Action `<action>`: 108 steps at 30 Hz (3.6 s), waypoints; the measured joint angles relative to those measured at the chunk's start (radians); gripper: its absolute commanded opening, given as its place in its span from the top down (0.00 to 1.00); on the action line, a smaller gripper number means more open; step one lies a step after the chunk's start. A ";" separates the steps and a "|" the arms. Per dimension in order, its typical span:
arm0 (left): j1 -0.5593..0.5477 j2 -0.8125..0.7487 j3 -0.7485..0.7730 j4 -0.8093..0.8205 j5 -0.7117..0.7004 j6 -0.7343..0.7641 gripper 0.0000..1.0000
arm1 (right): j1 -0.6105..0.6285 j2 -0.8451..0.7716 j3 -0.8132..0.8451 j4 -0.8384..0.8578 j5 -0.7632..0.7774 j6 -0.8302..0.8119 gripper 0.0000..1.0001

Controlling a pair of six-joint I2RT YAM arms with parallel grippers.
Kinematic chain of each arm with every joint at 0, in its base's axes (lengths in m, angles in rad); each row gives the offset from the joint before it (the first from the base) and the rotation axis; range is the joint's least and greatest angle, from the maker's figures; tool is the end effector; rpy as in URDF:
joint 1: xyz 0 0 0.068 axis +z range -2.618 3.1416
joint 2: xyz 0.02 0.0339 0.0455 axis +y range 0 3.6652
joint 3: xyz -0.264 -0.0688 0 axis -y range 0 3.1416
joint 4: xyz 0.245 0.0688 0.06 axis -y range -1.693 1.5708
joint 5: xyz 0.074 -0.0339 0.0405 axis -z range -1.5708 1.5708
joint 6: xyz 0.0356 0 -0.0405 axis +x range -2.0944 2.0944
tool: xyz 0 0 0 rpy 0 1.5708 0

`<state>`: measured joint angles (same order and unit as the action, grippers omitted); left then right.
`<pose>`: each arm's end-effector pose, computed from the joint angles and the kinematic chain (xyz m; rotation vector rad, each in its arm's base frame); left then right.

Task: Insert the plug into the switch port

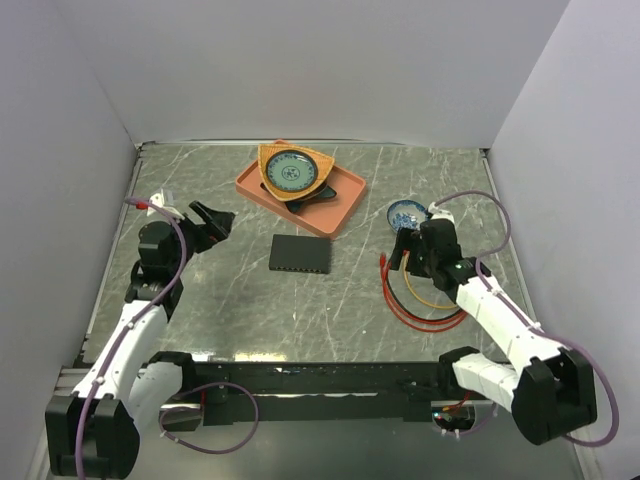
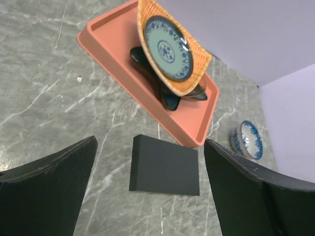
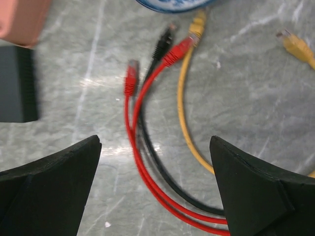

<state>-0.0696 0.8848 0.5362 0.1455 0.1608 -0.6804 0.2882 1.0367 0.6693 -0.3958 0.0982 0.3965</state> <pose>0.2095 -0.0203 0.2685 -0.4329 1.7705 -0.6793 0.2070 0.0577 0.2331 0.1757 2.3340 0.2273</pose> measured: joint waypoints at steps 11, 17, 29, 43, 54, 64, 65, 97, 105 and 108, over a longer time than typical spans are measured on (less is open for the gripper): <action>0.000 -0.045 0.048 -0.037 0.010 -0.021 0.04 | 0.002 0.268 0.076 -0.055 0.099 0.045 0.06; 0.000 -0.059 0.048 -0.045 0.005 -0.024 0.04 | -0.002 0.375 0.101 -0.055 0.088 0.054 0.11; 0.000 -0.058 0.048 -0.084 -0.011 -0.043 0.04 | -0.042 0.457 0.124 -0.044 0.034 0.059 0.37; 0.000 -0.054 0.049 -0.092 -0.010 -0.066 0.04 | -0.098 0.529 0.170 -0.069 0.004 0.048 0.87; 0.000 -0.079 0.053 -0.130 -0.047 -0.064 0.04 | -0.103 0.526 0.175 -0.071 0.003 0.040 1.00; 0.000 -0.080 0.067 -0.151 -0.053 -0.064 0.04 | -0.103 0.253 0.201 -0.128 0.042 0.008 1.00; 0.000 -0.078 0.071 -0.151 -0.053 -0.064 0.04 | -0.103 0.226 0.217 -0.143 0.048 0.002 1.00; 0.000 -0.068 0.075 -0.150 -0.025 -0.057 0.04 | 0.742 0.357 0.528 -0.230 0.019 -0.075 1.00; 0.000 -0.004 0.075 -0.150 -0.014 -0.055 0.04 | 0.860 0.662 0.528 -0.228 0.079 -0.026 1.00; 0.000 0.019 0.075 -0.150 0.002 -0.055 0.04 | 0.873 0.722 0.528 -0.239 0.081 -0.015 0.77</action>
<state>-0.0696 0.9043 0.6109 -0.0044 0.1623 -0.7349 1.1610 1.7588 1.1973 -0.6346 0.1795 0.3813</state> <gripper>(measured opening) 0.963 0.020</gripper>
